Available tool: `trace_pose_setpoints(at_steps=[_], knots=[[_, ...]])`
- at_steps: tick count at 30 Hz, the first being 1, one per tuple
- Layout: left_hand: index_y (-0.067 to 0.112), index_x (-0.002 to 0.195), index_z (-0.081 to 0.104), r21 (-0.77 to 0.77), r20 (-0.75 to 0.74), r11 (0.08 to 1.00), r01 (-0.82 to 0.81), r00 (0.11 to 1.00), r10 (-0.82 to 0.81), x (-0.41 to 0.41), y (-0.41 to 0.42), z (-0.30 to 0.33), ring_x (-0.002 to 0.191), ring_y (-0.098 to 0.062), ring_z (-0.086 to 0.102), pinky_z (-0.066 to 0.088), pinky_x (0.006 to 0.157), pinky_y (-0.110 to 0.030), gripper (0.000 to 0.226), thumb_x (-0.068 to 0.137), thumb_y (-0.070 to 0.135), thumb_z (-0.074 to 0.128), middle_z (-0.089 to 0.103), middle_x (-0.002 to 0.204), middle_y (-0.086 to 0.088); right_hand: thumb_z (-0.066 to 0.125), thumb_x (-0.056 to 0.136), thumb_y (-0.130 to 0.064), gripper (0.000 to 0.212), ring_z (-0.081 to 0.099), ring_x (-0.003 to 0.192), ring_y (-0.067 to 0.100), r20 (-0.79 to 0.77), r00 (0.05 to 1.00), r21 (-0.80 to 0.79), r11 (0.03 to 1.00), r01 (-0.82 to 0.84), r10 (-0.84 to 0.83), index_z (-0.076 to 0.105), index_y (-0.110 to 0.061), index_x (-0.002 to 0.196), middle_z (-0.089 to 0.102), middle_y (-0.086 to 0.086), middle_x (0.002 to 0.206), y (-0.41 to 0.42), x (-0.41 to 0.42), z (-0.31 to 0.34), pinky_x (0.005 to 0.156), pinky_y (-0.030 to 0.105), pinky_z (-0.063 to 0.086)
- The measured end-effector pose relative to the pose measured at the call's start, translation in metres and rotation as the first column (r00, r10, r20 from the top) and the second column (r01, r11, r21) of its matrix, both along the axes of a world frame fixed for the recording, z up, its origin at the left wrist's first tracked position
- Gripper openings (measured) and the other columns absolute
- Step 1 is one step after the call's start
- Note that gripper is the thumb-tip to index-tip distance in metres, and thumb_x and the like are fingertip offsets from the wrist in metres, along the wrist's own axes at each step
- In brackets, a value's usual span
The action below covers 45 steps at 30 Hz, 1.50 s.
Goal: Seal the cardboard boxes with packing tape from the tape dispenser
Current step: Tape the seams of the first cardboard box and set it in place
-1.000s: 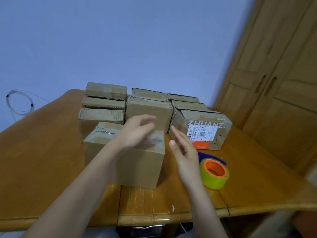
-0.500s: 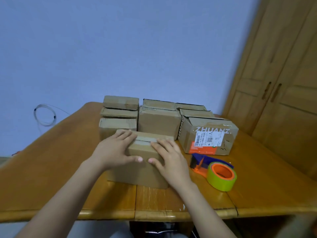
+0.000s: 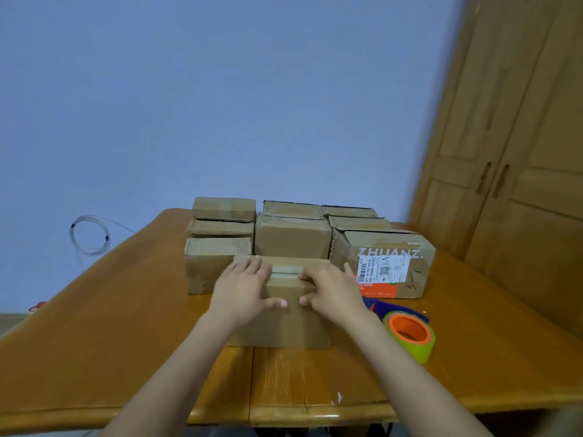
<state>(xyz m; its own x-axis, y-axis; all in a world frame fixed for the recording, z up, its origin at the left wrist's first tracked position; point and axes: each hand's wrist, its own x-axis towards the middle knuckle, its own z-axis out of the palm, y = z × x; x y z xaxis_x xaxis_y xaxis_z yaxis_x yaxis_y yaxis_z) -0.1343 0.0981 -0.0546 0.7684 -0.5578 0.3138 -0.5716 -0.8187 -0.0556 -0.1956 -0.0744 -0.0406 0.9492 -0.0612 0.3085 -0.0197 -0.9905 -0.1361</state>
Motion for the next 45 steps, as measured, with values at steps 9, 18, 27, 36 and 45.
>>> trace_pose_setpoints(at_steps=[9,18,27,36,45], knots=[[0.02,0.149,0.028,-0.013,-0.032,1.0,-0.002,0.999,0.002,0.037,-0.049,0.0,0.145,-0.025,0.021,0.018,0.118,-0.038,0.089,0.082,0.076,0.042,0.022,0.158,-0.009,0.073,0.077,-0.019,0.036,0.056,0.108,0.024,-0.121,0.985,-0.009,0.992,0.125,-0.125,0.057,-0.022,0.109,0.057,0.004,0.12,-0.026,0.034,0.022,0.076,0.031,0.043],[0.021,0.131,0.048,-0.051,0.057,0.997,0.065,0.996,-0.062,0.061,-0.051,0.002,0.131,-0.02,0.041,0.035,0.105,-0.032,0.079,0.078,0.079,0.042,0.048,0.139,-0.002,0.068,0.081,-0.016,0.033,0.057,0.105,0.027,-0.111,0.987,-0.042,0.993,0.113,-0.118,0.053,-0.019,0.11,0.056,0.006,0.122,-0.032,0.05,0.023,0.07,0.029,0.037],[0.014,0.151,0.021,-0.019,0.16,0.997,0.075,0.985,-0.071,0.061,-0.057,-0.015,0.146,-0.027,0.017,0.013,0.118,-0.039,0.092,0.083,0.076,0.031,0.021,0.158,-0.011,0.058,0.089,-0.011,0.034,0.048,0.111,0.024,-0.007,0.994,-0.089,0.991,0.104,-0.105,0.05,-0.018,0.121,0.054,0.0,0.125,-0.03,0.04,0.007,0.092,0.033,0.036],[0.008,0.101,0.075,-0.045,0.175,0.996,0.072,0.983,-0.063,0.088,-0.071,-0.021,0.097,-0.033,0.069,0.056,0.08,-0.043,0.085,0.059,0.079,0.055,0.071,0.104,-0.017,0.057,0.086,-0.006,0.034,0.047,0.113,0.025,0.007,0.991,-0.033,0.991,0.132,-0.132,0.051,-0.014,0.119,0.056,0.004,0.125,-0.037,0.063,0.004,0.095,0.033,0.032],[0.007,0.096,0.075,-0.095,0.221,0.993,0.075,0.974,-0.053,0.113,-0.085,-0.026,0.09,-0.033,0.071,0.057,0.073,-0.043,0.086,0.07,0.08,0.037,0.073,0.098,-0.017,0.05,0.093,-0.008,0.042,0.034,0.135,0.023,0.034,0.992,-0.094,0.988,0.123,-0.121,0.041,-0.015,0.134,0.043,0.006,0.145,-0.046,0.083,-0.003,0.114,0.04,0.022]])
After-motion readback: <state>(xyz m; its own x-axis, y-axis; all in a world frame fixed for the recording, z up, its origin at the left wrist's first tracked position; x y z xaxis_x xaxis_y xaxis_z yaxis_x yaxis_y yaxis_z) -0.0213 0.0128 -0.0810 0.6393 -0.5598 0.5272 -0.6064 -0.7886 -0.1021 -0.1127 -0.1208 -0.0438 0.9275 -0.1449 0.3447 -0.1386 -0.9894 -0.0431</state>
